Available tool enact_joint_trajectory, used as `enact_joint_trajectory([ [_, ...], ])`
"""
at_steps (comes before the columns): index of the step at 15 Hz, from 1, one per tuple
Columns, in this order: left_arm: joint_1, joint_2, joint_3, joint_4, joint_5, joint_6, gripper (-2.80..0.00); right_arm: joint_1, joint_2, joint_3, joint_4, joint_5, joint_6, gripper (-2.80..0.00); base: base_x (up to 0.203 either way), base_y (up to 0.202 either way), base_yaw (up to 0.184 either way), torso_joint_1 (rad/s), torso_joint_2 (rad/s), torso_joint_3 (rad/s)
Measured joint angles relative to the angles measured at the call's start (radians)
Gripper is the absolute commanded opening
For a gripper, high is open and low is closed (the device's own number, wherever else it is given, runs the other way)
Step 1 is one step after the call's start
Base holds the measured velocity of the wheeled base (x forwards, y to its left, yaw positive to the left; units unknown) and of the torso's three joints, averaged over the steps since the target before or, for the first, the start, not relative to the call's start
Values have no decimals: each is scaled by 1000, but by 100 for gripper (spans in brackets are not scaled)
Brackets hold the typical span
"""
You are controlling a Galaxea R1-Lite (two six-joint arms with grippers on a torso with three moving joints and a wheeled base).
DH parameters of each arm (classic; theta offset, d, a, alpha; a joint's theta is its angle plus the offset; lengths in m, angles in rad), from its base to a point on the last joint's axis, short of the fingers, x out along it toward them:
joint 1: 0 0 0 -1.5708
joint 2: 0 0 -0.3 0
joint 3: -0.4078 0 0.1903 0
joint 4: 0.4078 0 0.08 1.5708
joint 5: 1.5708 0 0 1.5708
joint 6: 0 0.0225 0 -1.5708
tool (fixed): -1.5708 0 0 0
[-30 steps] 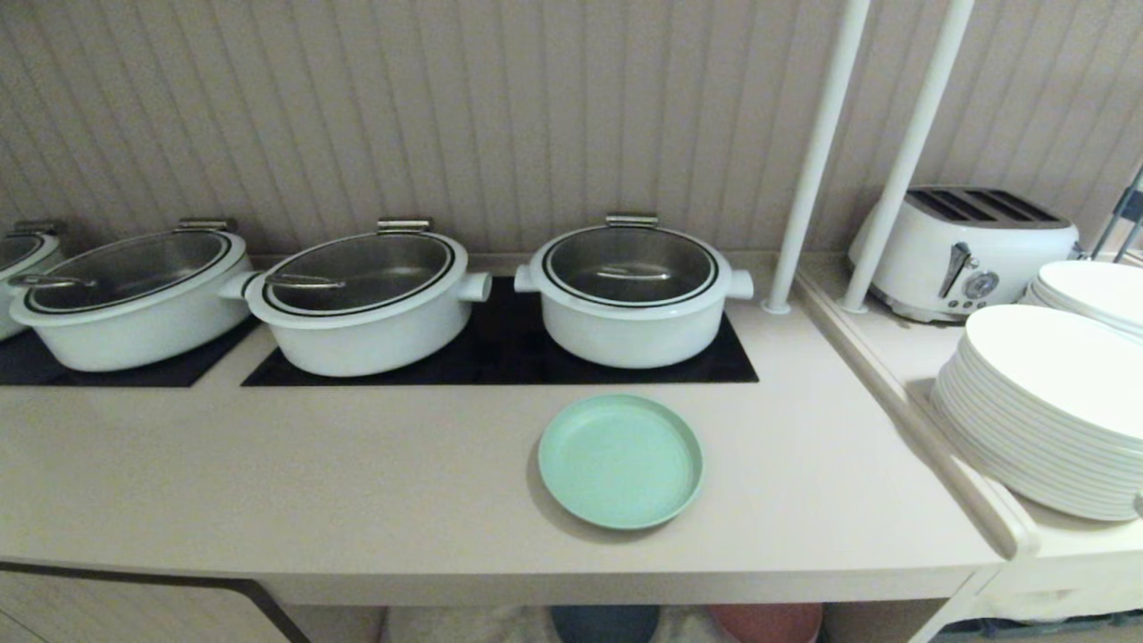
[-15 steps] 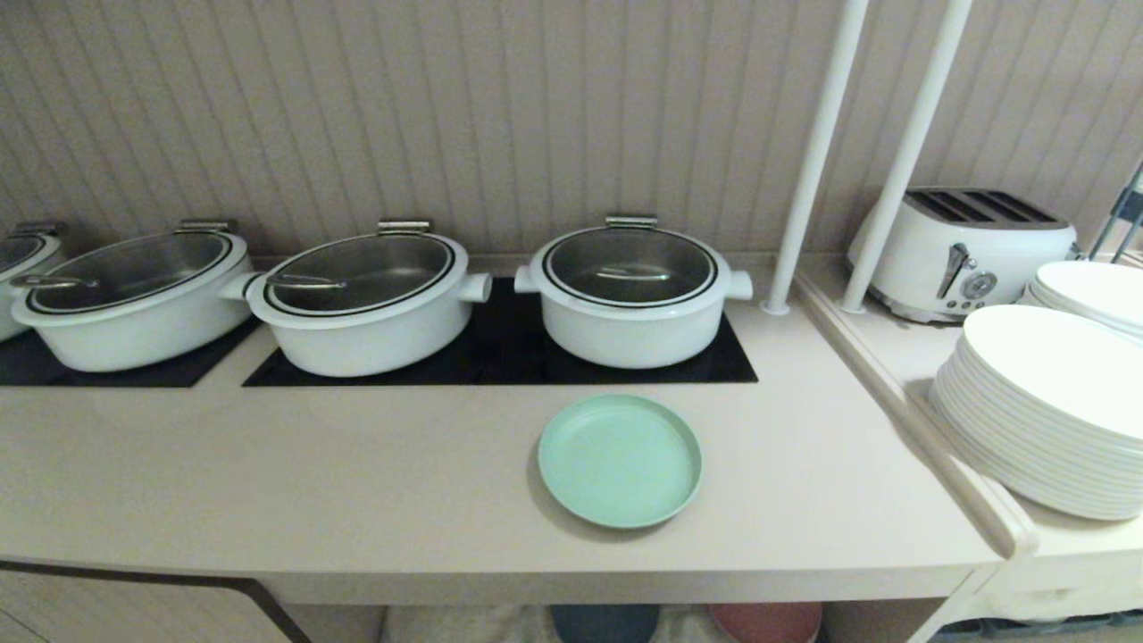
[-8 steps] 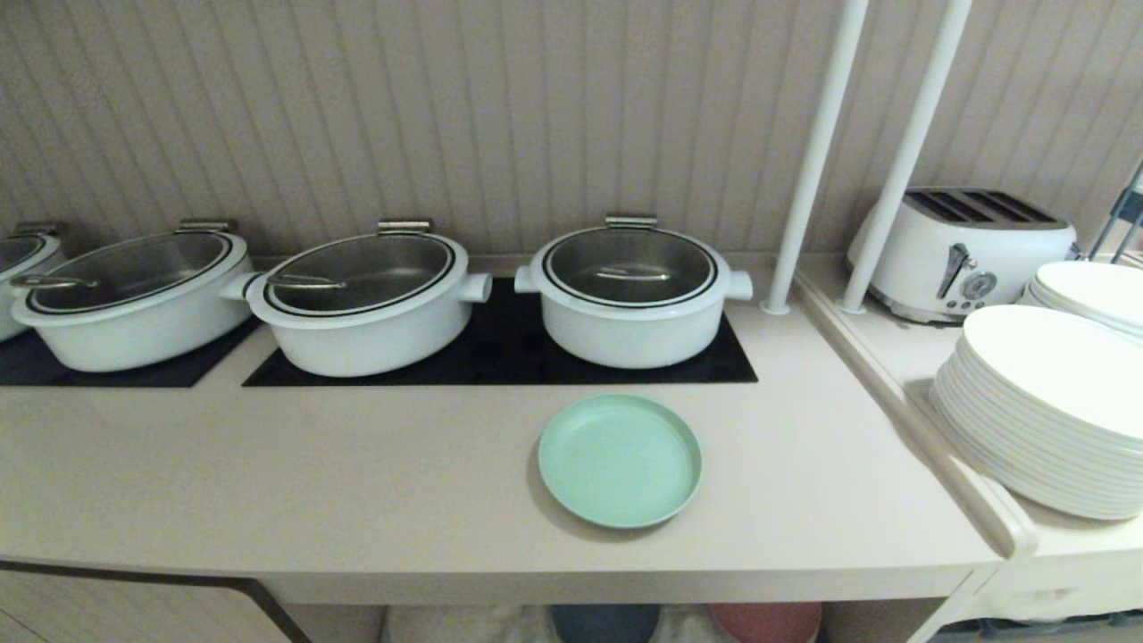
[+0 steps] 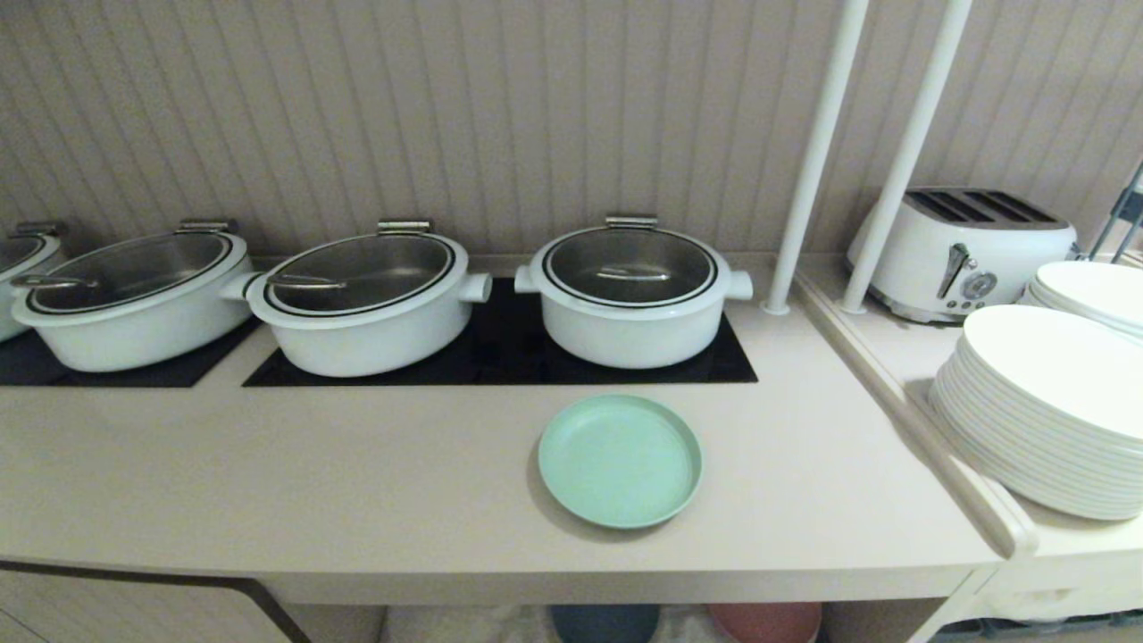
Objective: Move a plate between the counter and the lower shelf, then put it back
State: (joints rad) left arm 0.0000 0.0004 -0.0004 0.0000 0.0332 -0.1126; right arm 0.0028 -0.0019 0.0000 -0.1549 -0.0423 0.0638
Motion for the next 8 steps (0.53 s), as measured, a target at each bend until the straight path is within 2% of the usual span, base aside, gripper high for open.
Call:
enact_joint_trajectory([
  [8,0,0,0,0,0,0,-280,0,0,0,0,0,2,-280,0,0,0,0,0,0],
])
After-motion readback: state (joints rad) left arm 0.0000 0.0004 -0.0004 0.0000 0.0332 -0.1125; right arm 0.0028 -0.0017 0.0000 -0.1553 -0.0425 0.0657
